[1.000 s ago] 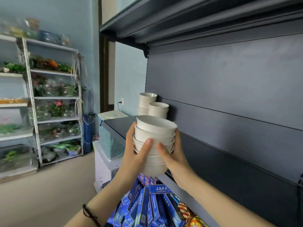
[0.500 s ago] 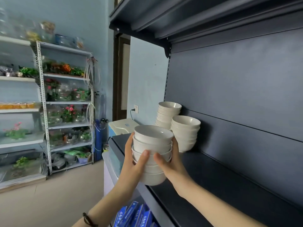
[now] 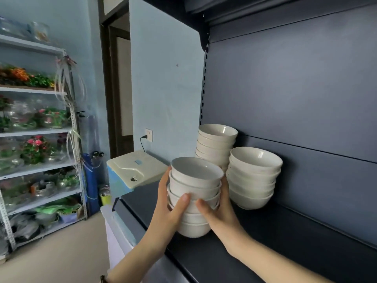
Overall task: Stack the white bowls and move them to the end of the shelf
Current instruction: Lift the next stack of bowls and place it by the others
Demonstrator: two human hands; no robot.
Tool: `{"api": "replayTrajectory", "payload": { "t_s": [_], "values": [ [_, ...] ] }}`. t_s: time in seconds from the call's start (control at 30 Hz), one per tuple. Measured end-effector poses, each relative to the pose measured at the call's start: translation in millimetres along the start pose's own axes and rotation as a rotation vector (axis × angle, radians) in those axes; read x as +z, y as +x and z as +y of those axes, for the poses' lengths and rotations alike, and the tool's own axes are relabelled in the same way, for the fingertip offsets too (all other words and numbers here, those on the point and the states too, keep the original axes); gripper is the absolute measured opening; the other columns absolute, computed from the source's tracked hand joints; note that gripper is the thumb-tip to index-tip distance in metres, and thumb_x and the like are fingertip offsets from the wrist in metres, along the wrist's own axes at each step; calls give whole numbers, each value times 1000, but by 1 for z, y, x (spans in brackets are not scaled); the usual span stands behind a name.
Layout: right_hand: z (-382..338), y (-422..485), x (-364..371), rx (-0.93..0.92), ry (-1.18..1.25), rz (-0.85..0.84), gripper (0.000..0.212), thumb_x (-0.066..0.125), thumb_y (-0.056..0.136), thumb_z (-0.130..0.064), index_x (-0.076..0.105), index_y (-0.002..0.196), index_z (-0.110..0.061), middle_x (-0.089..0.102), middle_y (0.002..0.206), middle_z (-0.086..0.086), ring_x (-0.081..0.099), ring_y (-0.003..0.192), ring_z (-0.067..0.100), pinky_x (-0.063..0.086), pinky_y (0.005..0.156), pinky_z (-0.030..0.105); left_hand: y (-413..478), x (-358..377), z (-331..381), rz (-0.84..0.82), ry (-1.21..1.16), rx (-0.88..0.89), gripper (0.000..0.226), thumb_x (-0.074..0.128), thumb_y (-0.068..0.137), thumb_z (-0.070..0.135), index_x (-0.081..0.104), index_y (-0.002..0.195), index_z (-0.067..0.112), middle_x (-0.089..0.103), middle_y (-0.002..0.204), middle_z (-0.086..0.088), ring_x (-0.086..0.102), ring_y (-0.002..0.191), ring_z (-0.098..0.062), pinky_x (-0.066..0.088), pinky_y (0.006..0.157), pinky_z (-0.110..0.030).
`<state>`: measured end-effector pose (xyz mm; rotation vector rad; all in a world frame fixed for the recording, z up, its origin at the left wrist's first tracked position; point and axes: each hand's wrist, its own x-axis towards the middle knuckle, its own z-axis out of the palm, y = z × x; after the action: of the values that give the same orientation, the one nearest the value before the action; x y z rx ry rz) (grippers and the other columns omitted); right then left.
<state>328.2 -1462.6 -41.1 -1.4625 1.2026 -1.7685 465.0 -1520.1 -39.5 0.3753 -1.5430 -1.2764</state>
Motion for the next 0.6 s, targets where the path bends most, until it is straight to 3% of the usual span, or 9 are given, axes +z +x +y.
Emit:
{"api": "replayTrajectory", "payload": {
  "t_s": [0.1,0.2,0.33,0.6],
  "values": [
    [7,21,15,19,-15,35,107,83,65,-53,18,148,-37,53,133,-34,49,127,-9,44,92,7,29,-24,-15,-101,-8,-15,89,66,71,55,21,147,40,41,143,32,40,131,13,37,96,-3],
    [16,42,30,34,-55,109,112,81,59,-65,18,148,-39,52,136,-32,47,129,-7,43,94,8,62,-47,-29,-207,-8,-45,93,61,73,54,15,151,37,35,146,32,36,130,17,35,96,-1],
    [29,62,43,18,-91,228,99,78,66,-46,21,147,-40,52,134,-32,49,125,-11,44,90,6,93,-66,-42,-329,-82,-112,82,66,83,53,14,146,46,36,139,39,41,119,27,37,86,3],
    [37,79,52,44,-220,359,90,73,79,-33,18,150,-36,50,136,-32,48,125,-12,43,91,5,125,-71,-59,-457,-181,-105,75,59,88,33,15,149,37,41,135,36,46,117,23,40,87,0]
  ]
}}
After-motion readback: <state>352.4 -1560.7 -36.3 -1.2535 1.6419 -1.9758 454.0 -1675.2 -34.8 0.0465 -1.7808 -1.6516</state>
